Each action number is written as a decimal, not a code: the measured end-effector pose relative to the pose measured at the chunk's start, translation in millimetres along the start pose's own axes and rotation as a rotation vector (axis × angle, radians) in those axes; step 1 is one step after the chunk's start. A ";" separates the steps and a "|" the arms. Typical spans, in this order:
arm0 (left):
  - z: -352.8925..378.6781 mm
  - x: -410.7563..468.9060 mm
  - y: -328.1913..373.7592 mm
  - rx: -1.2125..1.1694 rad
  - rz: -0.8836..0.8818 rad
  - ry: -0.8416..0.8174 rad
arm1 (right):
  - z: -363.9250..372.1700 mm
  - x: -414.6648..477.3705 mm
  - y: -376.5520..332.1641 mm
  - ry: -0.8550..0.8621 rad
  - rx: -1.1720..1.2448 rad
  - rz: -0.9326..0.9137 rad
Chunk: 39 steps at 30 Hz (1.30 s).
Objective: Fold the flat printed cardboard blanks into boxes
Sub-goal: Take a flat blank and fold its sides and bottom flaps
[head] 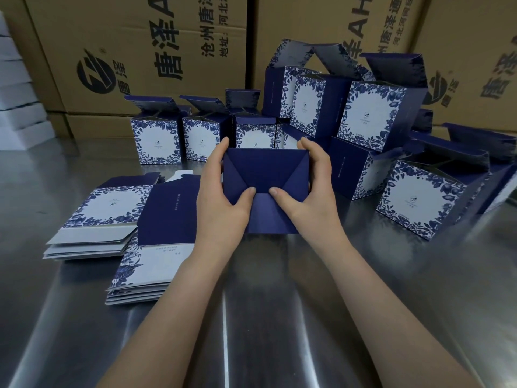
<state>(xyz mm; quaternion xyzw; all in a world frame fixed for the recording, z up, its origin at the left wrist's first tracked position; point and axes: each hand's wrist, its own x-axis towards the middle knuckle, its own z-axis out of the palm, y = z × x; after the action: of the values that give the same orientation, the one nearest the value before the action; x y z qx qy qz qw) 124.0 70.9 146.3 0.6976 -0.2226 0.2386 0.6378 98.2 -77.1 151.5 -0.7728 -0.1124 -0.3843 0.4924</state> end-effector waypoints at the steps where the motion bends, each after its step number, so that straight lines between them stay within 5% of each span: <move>1: -0.3 -0.2 -0.2 -0.004 -0.001 -0.011 | -0.7 0.3 -0.1 -0.003 0.009 0.005; 11: -1.9 -0.2 -3.3 -0.049 0.068 -0.084 | -2.3 -0.9 -2.4 -0.007 0.000 0.060; 20: 6.8 -7.6 6.8 0.195 0.354 -0.134 | 3.2 1.4 -2.5 0.032 0.039 0.185; 30: 15.6 -19.5 16.7 0.059 0.441 -0.231 | 5.6 1.8 -0.8 0.060 0.247 0.323; 33: 14.4 -17.0 12.0 0.039 0.434 -0.136 | 4.6 3.4 3.9 0.087 0.374 0.424; 39: 1.7 -1.0 -5.3 -0.010 0.147 0.406 | -1.2 5.5 13.8 0.130 0.789 0.558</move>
<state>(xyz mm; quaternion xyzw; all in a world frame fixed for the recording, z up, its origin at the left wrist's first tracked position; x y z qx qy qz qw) 126.6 69.7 141.4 0.6139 -0.1413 0.4190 0.6540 109.0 -86.0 146.3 -0.5023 -0.0068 -0.2133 0.8380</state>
